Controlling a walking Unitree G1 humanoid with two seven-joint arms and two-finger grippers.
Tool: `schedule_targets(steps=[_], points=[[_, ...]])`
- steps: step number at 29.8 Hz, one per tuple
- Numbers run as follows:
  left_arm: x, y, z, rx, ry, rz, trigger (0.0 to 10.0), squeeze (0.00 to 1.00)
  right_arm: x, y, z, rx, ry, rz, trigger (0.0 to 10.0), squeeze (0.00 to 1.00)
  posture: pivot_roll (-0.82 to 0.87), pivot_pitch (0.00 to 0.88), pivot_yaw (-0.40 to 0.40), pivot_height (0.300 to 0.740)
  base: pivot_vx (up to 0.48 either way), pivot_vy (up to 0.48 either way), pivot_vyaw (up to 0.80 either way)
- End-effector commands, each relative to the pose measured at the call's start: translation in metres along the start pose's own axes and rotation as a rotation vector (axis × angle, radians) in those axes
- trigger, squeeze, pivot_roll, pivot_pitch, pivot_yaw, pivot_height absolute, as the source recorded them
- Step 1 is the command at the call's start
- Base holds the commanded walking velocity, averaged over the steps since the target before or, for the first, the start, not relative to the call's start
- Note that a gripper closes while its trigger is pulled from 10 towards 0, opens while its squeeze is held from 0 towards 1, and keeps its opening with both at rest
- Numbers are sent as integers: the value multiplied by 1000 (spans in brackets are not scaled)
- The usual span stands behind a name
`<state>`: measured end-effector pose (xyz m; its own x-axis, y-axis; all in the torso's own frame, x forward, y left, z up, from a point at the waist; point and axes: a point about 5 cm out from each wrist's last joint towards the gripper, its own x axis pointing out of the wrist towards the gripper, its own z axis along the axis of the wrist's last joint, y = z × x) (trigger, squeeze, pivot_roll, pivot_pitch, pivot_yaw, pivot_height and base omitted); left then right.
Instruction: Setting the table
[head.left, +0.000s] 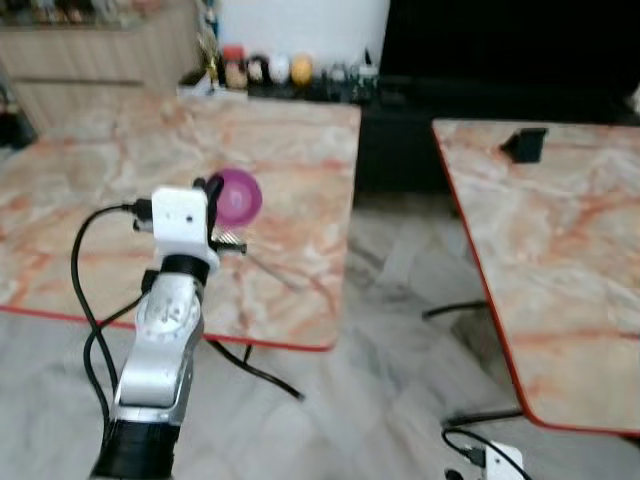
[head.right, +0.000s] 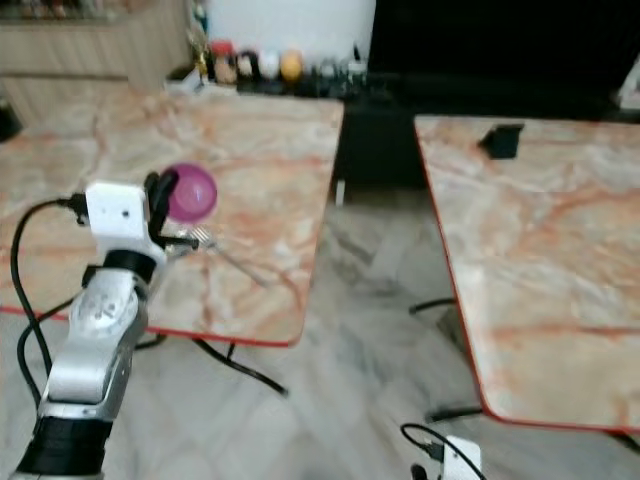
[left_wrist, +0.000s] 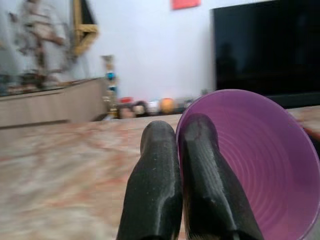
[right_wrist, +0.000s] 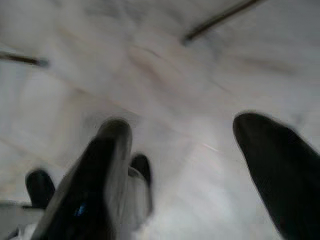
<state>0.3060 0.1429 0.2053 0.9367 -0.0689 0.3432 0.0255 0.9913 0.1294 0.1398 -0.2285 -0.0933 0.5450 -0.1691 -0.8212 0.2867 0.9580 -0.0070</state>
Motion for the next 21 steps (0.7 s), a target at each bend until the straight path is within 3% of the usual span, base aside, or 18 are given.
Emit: schedule_targets(steps=[1, 21], points=[[2, 7, 4, 29, -22, 15, 10000, 0, 1, 4, 3, 2, -11, 13, 10000, 0, 123, 0, -57, 740, 0, -266, 0], [3, 7, 4, 29, -22, 12, 10000, 0, 1, 4, 3, 5, -8, 9, 10000, 0, 123, 0, -56, 740, 0, -265, 0]])
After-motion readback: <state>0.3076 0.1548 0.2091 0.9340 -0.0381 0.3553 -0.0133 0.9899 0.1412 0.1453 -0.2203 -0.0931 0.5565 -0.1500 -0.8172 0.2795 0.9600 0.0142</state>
